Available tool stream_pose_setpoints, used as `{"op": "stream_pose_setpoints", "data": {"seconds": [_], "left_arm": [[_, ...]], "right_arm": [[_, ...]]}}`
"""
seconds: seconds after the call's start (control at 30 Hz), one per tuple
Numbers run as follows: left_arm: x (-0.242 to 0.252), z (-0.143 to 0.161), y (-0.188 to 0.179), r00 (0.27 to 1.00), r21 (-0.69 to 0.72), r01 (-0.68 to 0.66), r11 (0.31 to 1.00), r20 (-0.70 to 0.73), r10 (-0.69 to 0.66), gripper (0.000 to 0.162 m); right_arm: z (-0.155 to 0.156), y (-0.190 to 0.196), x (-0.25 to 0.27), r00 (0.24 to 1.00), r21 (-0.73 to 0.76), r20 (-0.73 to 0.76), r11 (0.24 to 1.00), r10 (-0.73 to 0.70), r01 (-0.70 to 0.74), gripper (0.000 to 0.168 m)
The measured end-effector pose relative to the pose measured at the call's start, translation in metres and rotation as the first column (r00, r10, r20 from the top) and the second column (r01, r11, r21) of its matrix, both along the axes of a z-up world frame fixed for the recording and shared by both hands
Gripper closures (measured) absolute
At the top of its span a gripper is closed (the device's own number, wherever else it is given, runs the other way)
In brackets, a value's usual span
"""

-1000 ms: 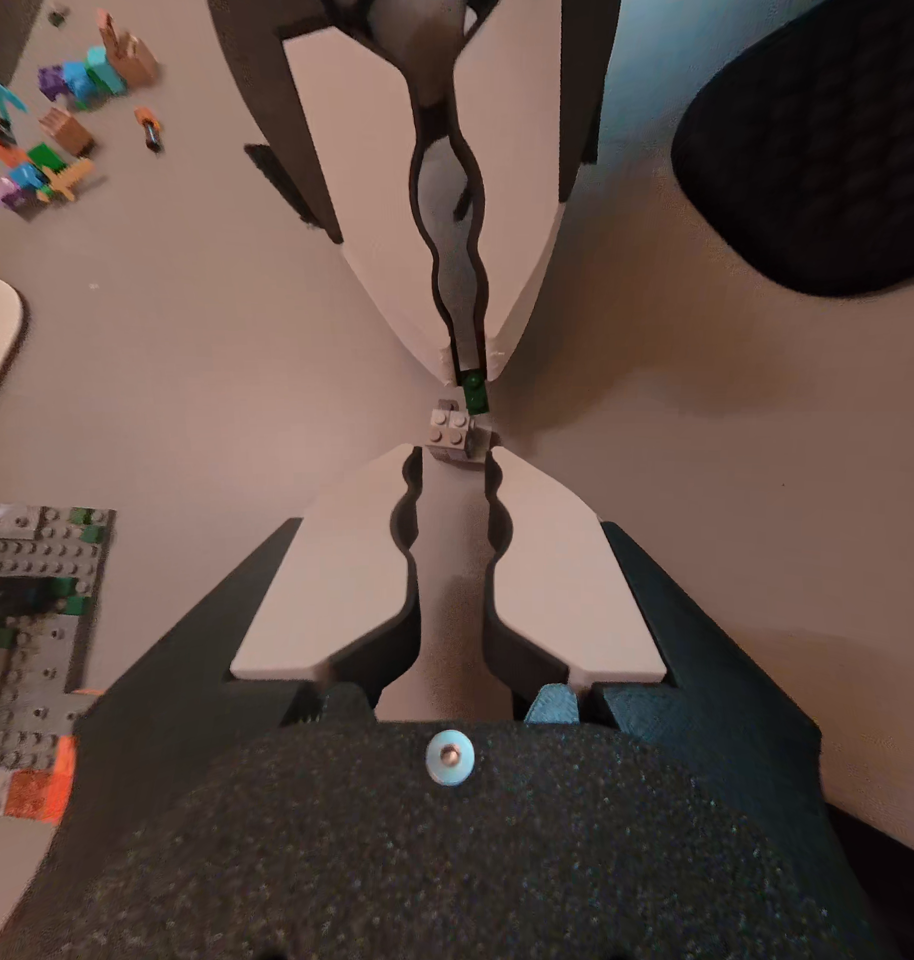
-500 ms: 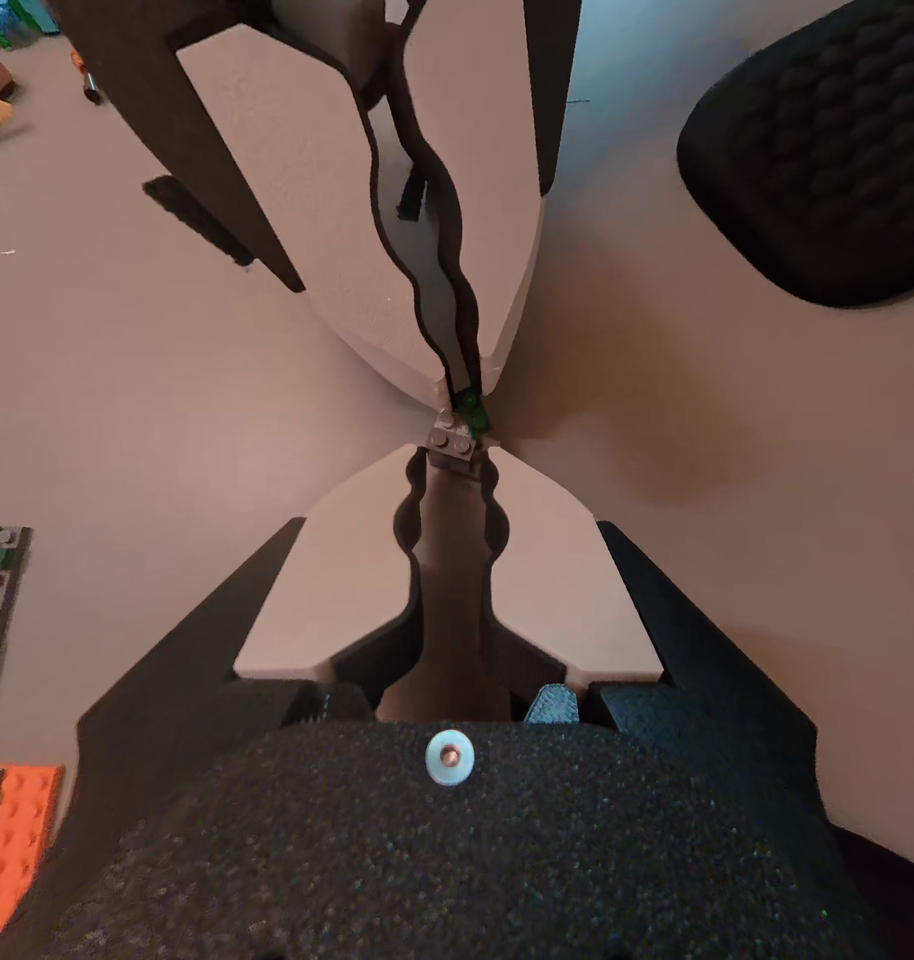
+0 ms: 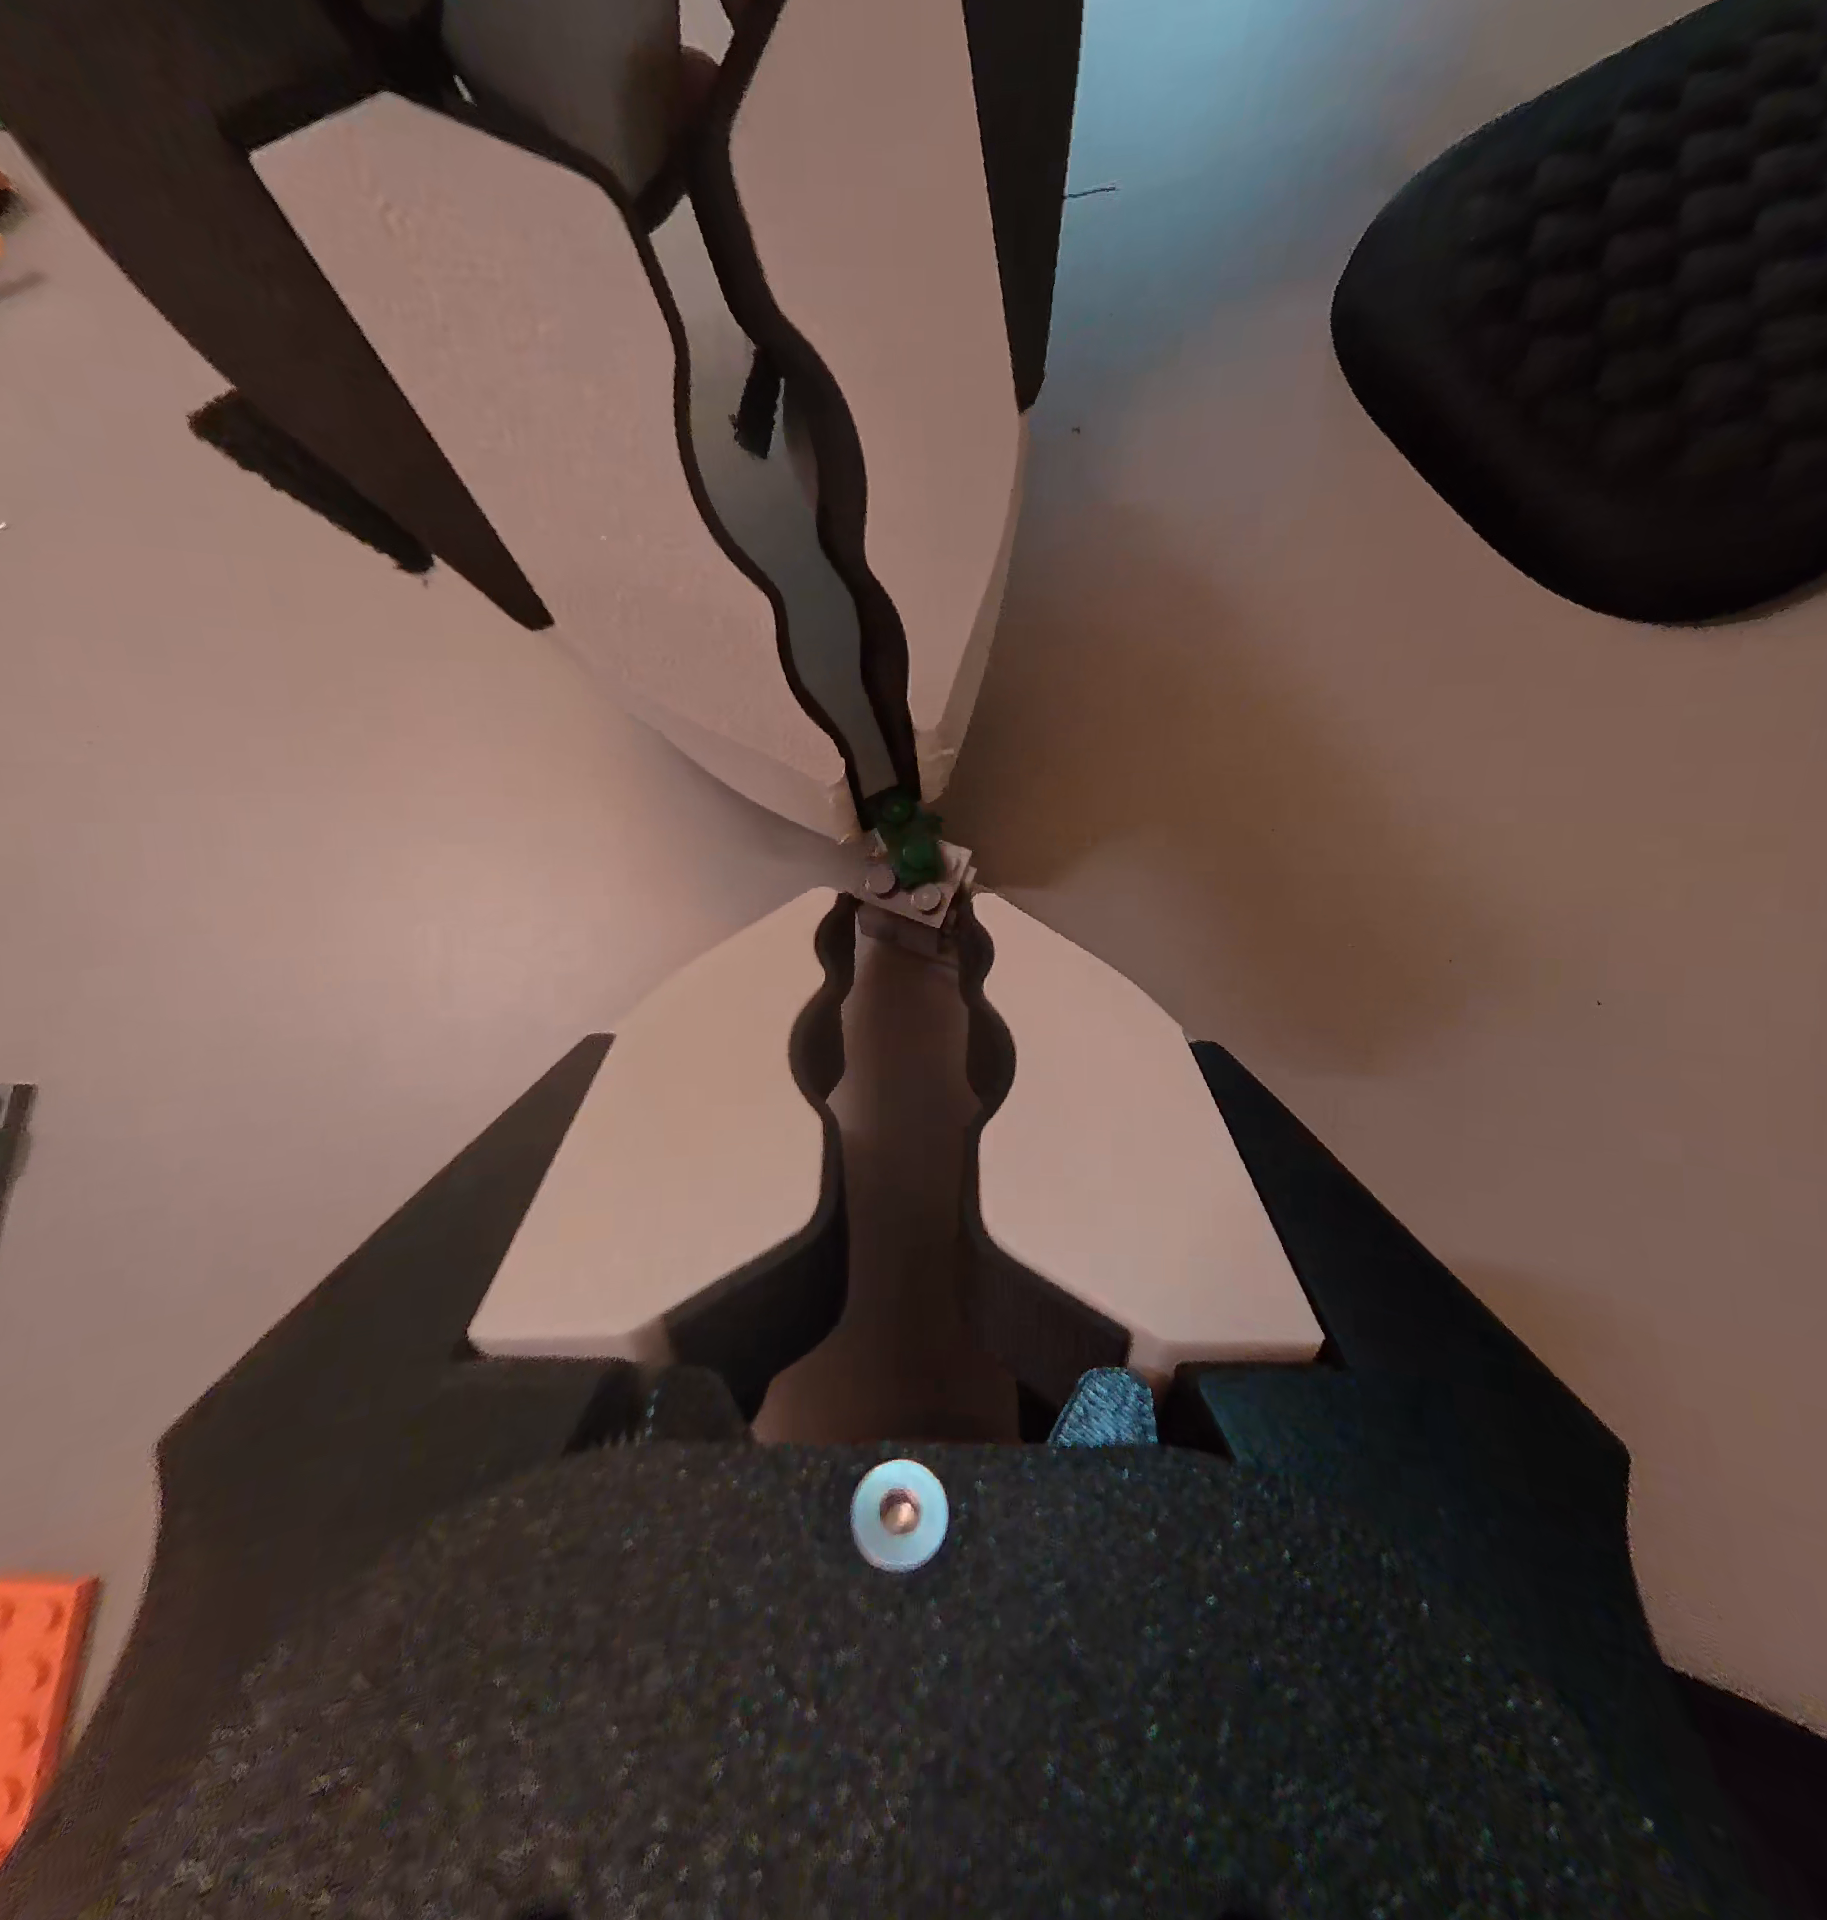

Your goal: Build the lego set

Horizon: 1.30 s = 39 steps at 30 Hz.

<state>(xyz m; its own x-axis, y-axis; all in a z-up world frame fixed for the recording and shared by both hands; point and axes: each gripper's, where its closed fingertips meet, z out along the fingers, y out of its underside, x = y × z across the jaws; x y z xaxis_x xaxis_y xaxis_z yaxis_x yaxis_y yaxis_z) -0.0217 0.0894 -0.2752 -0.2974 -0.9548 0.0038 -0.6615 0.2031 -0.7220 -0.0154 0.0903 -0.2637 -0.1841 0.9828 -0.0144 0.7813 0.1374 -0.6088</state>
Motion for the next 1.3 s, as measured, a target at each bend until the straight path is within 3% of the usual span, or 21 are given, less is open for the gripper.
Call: {"op": "stream_pose_setpoints", "data": {"seconds": [1.0,1.17,1.3], "left_arm": [[0.0,0.0,-0.004,0.999,-0.002,0.027,1.0,0.016,-0.027,0.144],[-0.001,0.0,-0.004,1.0,0.003,0.022,1.0,0.018,-0.022,0.144],[-0.001,0.0,-0.003,1.0,0.012,0.005,1.0,0.019,-0.005,0.144]], "right_arm": [[0.002,-0.002,-0.003,0.98,0.048,0.135,0.987,0.147,-0.154,0.154],[0.008,0.0,0.002,0.992,0.052,0.102,0.995,0.075,-0.081,0.154],[0.012,-0.004,0.017,0.985,0.043,0.078,0.988,-0.152,0.149,0.148]]}}
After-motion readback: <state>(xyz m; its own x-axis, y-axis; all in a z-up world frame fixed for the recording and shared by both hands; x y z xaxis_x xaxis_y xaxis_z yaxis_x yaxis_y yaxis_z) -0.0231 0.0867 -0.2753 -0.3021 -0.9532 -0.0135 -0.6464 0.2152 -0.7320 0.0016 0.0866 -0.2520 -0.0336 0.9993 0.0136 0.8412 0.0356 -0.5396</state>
